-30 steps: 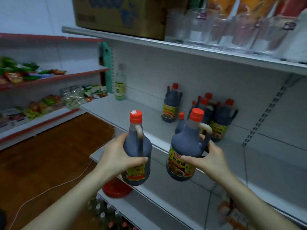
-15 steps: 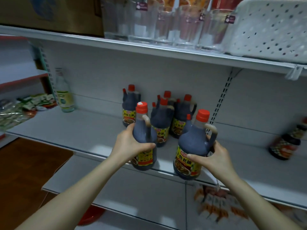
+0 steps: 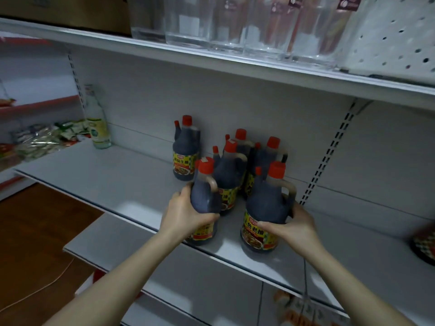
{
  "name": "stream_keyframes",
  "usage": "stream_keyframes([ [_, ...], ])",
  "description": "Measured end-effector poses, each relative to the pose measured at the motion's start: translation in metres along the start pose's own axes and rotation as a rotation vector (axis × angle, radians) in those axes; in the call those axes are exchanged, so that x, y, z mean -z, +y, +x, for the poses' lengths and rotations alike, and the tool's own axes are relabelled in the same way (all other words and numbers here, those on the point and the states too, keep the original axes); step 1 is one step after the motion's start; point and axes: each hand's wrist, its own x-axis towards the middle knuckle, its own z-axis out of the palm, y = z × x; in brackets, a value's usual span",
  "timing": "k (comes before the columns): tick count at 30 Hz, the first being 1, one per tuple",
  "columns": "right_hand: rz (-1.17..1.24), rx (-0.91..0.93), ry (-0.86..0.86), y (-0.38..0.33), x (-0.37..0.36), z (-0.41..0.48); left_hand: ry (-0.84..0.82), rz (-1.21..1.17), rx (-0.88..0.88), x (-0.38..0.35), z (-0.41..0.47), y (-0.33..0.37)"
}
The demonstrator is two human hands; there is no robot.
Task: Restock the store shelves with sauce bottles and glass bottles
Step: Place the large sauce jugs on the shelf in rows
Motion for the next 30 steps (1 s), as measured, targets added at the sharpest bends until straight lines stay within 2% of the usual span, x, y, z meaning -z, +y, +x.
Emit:
stream_keyframes([
  [6,0.047,0.016,-0.132,0.021,-0.002,0.027,0.032,0.104,0.022,-0.01,-0.002,0.002],
  [11,0.152,0.029,-0.23,0.036,0.004,0.037,-0.008,0.128,0.043,-0.008,-0.001,0.002],
  [14,0.27,-0.021,-0.16,0.041,-0.003,0.024,-0.035,0.101,0.032,-0.007,-0.001,0.0],
  [19,0.244,-0.012,0.005,0.057,-0.028,0.007,-0.036,-0.002,-0.027,-0.01,0.003,-0.006],
  [30,0.294,0.003,-0.177,0.069,-0.028,0.053,-0.028,-0.092,-0.068,-0.014,0.006,-0.012],
])
